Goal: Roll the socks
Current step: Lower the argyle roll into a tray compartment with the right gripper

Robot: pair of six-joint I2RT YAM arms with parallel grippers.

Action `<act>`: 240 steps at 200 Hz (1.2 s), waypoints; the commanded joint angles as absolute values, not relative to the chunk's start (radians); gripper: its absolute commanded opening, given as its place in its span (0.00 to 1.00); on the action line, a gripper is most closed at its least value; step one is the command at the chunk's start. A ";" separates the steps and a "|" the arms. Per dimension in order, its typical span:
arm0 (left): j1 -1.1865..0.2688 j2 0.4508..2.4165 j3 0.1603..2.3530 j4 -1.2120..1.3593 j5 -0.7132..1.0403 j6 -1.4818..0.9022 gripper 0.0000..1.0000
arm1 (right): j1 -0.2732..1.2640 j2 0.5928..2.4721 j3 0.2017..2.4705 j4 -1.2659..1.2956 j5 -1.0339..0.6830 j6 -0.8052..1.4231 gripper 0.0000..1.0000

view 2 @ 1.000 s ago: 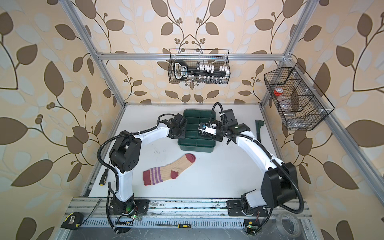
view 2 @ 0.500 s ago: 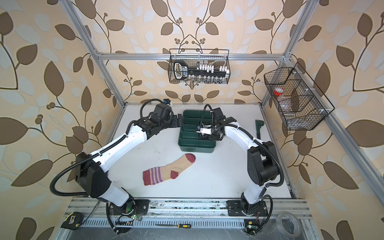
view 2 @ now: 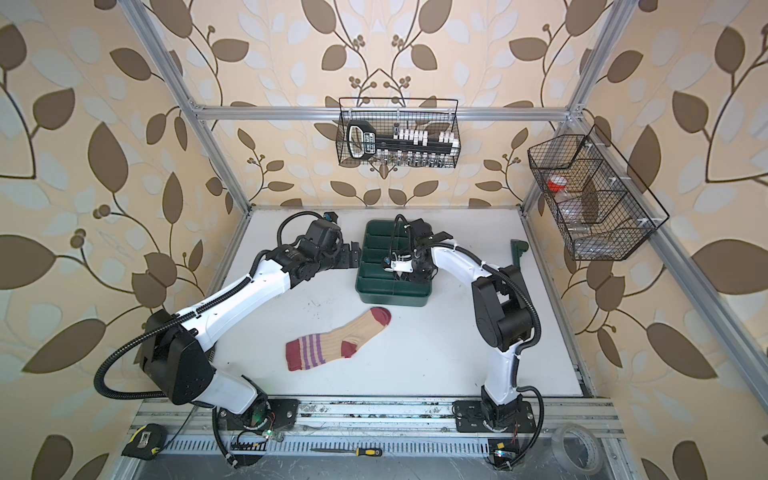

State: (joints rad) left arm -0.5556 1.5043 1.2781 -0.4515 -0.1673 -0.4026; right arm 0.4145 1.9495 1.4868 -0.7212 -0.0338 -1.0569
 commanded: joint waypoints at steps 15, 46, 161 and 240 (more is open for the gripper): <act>-0.555 1.448 1.260 -0.444 -0.206 -0.414 0.96 | 0.423 2.027 1.527 -0.829 -0.069 -1.101 0.00; -0.554 1.447 1.246 -0.448 -0.216 -0.415 0.96 | 0.422 2.063 1.505 -0.822 -0.066 -1.095 0.00; -0.554 1.455 1.254 -0.459 -0.226 -0.414 0.96 | 0.432 2.027 1.518 -0.800 -0.028 -1.112 0.44; -0.555 1.471 1.255 -0.461 -0.230 -0.416 0.96 | 0.421 2.005 1.519 -0.819 -0.047 -1.137 0.58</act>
